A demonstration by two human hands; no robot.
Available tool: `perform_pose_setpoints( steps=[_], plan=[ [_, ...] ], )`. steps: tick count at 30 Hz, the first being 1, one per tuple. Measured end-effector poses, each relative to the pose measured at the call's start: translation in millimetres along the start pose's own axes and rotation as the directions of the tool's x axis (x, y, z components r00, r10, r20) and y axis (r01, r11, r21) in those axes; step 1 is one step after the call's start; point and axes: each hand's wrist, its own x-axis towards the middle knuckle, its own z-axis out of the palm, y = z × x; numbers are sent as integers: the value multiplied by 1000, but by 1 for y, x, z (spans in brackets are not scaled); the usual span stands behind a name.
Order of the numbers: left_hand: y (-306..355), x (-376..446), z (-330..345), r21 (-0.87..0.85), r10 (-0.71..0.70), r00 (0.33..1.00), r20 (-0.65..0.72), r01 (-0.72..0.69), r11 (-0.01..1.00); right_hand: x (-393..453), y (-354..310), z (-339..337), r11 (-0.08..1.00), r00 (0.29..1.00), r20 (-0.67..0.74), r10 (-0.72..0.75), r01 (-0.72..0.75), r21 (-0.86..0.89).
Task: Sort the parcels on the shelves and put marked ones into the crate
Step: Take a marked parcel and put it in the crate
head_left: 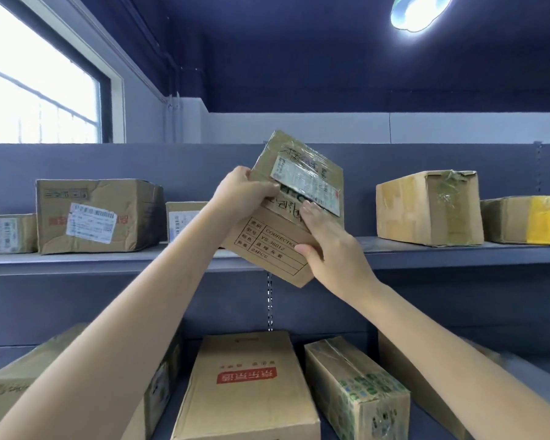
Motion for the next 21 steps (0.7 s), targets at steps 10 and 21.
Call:
perform_pose_setpoints(
  steps=[10, 21],
  plan=[
    [-72, -27, 21, -189, 5, 993, -114, -26, 982, -16, 11, 12, 317, 722, 269, 637, -564, 762],
    [-94, -46, 25, -539, -95, 995, 19, 90, 838, -25, 16, -1, 167, 749, 359, 557, -524, 835]
  ],
)
